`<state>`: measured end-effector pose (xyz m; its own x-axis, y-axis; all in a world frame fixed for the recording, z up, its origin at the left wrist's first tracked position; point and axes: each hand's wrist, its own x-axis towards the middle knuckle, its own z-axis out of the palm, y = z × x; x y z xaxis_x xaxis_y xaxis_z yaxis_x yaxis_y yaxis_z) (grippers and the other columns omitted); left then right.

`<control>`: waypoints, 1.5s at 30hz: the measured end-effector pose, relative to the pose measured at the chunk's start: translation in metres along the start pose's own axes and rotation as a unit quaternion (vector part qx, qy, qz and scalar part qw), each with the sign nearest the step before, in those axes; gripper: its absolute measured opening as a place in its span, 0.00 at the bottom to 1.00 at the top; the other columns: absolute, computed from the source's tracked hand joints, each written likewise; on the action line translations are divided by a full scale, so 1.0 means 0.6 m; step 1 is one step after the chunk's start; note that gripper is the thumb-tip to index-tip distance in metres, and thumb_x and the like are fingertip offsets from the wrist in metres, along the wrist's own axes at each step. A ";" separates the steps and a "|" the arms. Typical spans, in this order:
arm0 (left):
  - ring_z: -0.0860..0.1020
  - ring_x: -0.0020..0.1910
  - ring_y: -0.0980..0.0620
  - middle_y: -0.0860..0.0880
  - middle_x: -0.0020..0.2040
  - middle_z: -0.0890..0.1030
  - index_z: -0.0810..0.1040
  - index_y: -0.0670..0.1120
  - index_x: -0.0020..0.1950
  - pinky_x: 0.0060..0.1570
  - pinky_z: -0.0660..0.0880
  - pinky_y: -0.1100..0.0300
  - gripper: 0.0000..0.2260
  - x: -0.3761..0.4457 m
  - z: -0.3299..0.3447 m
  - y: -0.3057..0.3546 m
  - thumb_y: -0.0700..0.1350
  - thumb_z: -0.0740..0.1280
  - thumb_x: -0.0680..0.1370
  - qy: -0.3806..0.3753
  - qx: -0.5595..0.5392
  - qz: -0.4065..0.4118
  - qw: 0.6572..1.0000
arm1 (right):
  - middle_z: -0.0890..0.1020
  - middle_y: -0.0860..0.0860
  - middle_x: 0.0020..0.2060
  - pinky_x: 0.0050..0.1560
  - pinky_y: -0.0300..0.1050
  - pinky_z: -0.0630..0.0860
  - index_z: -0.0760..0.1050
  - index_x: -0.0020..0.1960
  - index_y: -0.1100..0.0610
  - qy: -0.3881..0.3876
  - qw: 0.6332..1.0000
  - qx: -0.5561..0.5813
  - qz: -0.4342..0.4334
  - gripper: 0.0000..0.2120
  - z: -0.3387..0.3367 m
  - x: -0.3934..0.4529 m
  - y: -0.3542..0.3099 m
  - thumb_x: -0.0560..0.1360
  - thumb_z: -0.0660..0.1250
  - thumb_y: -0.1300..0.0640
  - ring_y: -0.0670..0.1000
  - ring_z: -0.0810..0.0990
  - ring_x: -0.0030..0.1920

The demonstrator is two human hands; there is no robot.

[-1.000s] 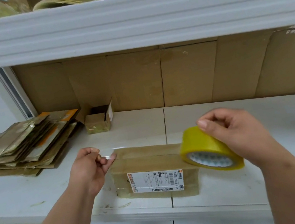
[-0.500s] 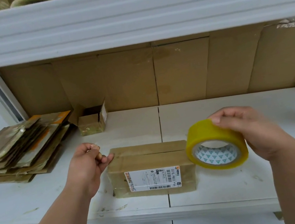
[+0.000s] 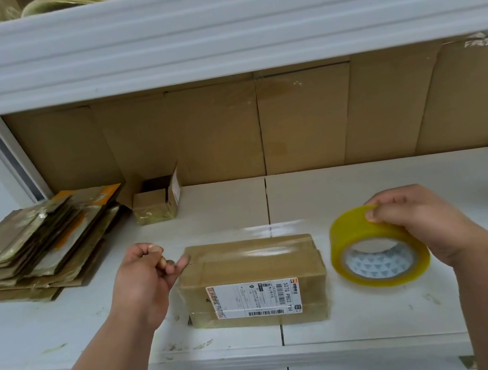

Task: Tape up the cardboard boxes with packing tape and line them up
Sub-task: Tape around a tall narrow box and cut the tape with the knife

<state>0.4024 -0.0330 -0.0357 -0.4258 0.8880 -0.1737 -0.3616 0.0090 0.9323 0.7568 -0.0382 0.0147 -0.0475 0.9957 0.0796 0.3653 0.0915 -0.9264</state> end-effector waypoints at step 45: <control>0.64 0.35 0.47 0.42 0.37 0.72 0.70 0.43 0.44 0.28 0.61 0.58 0.08 0.003 -0.017 -0.024 0.44 0.64 0.81 0.032 0.351 -0.075 0.933 | 0.81 0.46 0.43 0.62 0.54 0.70 0.80 0.45 0.49 -0.034 0.928 -0.348 0.126 0.07 0.071 0.017 0.001 0.75 0.64 0.49 0.46 0.76 0.45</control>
<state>0.3982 -0.0361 -0.0530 -0.4716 0.8231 -0.3162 0.2023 0.4501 0.8698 0.7167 -0.0286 -0.0008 0.0710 0.9858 -0.1524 0.8843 -0.1329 -0.4477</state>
